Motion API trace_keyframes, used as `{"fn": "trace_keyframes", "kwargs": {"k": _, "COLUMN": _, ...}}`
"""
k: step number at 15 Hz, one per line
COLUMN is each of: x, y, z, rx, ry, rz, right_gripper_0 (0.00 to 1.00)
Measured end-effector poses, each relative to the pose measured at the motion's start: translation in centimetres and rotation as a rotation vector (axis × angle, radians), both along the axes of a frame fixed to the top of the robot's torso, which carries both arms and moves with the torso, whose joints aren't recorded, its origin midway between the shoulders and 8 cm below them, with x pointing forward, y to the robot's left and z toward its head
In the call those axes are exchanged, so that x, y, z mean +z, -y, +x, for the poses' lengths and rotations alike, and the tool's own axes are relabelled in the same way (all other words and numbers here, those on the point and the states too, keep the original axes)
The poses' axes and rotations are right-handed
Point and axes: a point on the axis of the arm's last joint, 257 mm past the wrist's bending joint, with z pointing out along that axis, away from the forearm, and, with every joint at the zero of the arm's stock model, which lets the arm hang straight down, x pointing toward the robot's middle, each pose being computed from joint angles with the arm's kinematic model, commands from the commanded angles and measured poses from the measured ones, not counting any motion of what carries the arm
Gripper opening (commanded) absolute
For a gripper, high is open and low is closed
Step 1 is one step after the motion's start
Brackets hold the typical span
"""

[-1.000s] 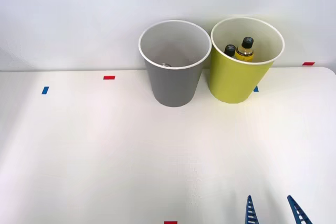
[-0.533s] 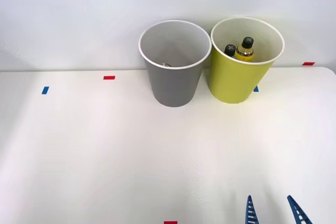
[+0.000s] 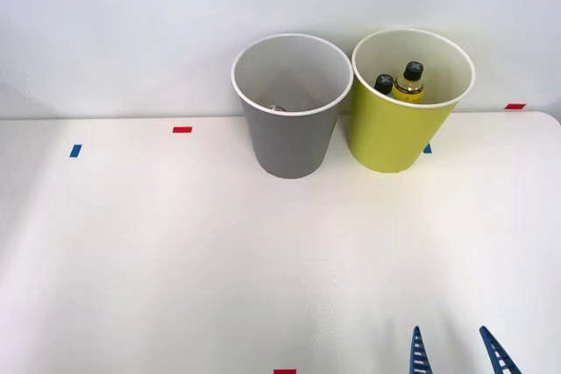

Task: Put cans in the gray bin, plastic bottles in the light green bin

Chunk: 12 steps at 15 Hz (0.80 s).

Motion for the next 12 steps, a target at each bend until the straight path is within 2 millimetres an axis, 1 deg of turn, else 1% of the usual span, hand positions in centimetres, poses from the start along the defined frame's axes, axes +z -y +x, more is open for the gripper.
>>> {"fn": "trace_keyframes", "kwargs": {"k": 12, "x": 0.00, "y": 0.00, "z": 0.00, "rx": 0.000, "ry": 0.000, "rz": 0.000, "right_gripper_0": 0.81}}
